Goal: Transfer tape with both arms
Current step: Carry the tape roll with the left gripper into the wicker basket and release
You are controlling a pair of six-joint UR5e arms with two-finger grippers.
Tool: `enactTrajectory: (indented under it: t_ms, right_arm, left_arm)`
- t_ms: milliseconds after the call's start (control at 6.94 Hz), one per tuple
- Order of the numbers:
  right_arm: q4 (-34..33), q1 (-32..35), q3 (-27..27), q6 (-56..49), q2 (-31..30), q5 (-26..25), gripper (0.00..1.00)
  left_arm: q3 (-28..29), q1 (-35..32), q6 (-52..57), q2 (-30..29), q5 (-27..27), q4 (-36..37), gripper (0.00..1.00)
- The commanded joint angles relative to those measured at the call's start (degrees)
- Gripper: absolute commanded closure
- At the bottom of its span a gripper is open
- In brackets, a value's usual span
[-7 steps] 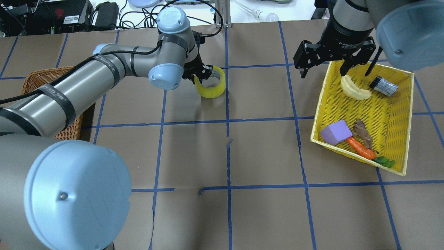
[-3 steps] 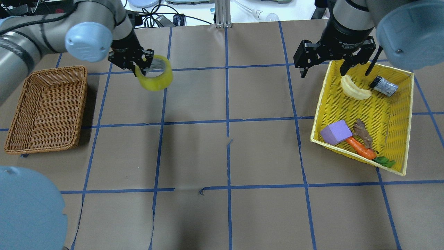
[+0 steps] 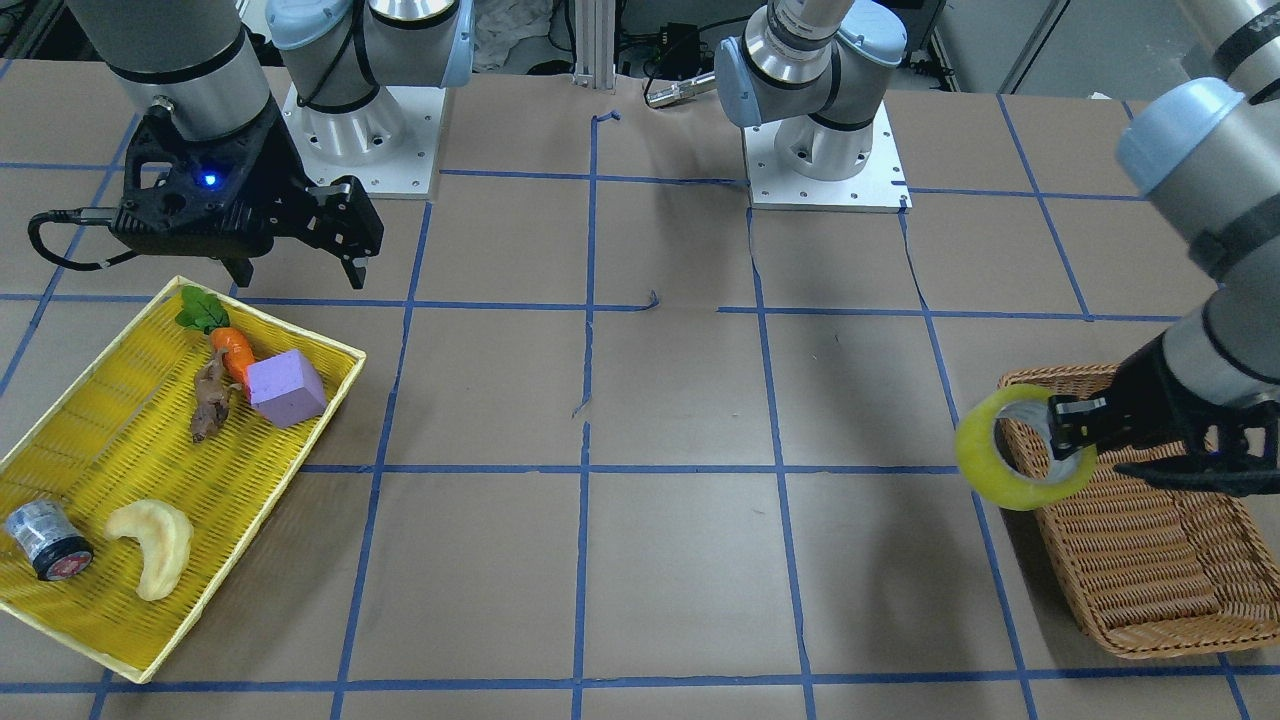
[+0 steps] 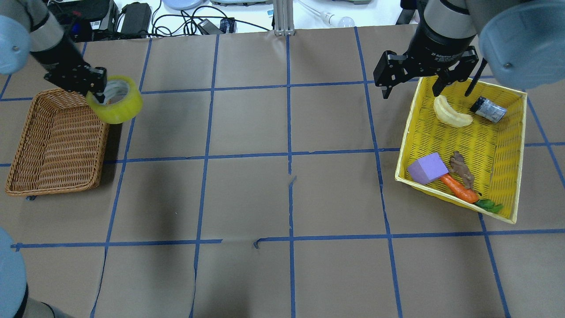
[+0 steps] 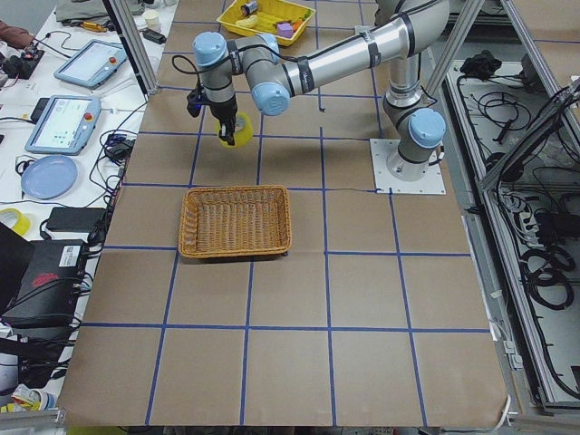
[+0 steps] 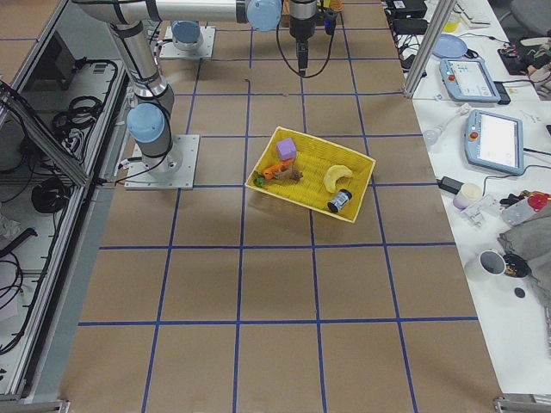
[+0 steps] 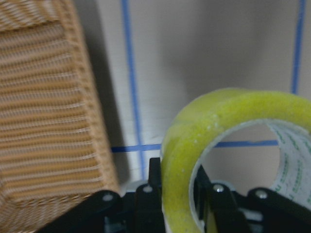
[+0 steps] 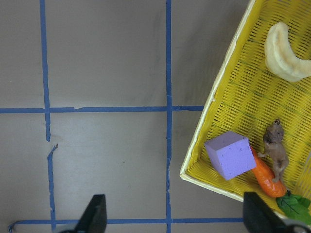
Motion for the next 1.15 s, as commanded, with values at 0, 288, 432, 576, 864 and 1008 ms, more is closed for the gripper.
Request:
enactTrajectory:
  t_ms: [0,288,432,576,864,1008]
  right_arm:
    - [0.0,0.0,0.0,0.0,0.0,-0.1,0.0]
    - [0.0,0.1,0.1,0.0,-0.1,0.0,0.0]
    - [0.0,0.1,0.1,0.0,0.0,0.0,0.0]
    - [0.0,0.1,0.1,0.0,-0.1,0.0,0.0]
    - [0.0,0.1,0.1,0.0,-0.1,0.1,0.0]
    - [0.0,0.1,0.1,0.0,-0.1,0.1,0.0]
  left_arm:
    - [-3.7,10.8,13.9,0.6,-0.1,0.8,1.0]
    - [-8.8,17.6,21.7,0.3,-0.1,9.1,1.0]
    - [-12.6,20.4,24.9,-0.7,-0.2,17.5,1.0]
    - [-16.4,21.6,25.9,-1.0,-0.5,23.3,1.0]
    - [-17.9,21.4,24.5,-3.7,-1.0,32.4,1.0]
    - [-17.7,21.3,21.0,-4.7,-3.9,32.8,1.0]
